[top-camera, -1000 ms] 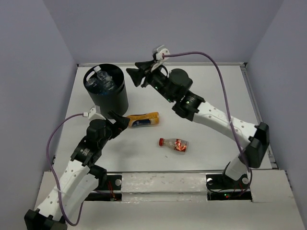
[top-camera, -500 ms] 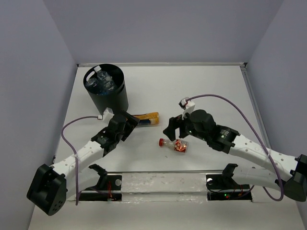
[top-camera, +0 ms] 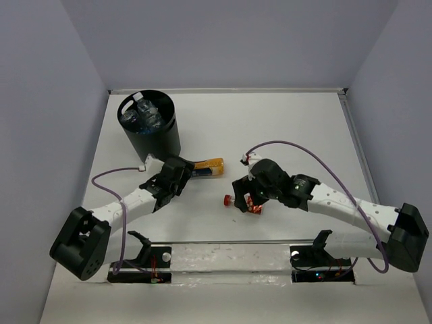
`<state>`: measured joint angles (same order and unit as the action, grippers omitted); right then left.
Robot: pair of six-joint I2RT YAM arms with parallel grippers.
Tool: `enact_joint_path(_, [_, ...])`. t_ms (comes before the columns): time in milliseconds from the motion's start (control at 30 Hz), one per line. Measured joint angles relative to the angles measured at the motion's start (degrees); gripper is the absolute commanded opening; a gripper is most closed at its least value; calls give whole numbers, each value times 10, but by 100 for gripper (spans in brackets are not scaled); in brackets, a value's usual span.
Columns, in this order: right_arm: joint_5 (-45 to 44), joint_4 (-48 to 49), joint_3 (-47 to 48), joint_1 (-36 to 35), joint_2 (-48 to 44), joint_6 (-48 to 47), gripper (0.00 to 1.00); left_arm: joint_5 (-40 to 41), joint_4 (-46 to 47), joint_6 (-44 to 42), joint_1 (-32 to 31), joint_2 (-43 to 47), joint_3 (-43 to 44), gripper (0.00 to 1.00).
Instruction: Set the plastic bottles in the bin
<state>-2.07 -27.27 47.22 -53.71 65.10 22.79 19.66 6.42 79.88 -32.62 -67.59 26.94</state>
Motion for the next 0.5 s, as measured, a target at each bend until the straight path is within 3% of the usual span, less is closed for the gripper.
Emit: enact_joint_path(500, [28, -28, 95, 0, 183, -123, 100, 21, 21, 25, 25, -103, 29, 99])
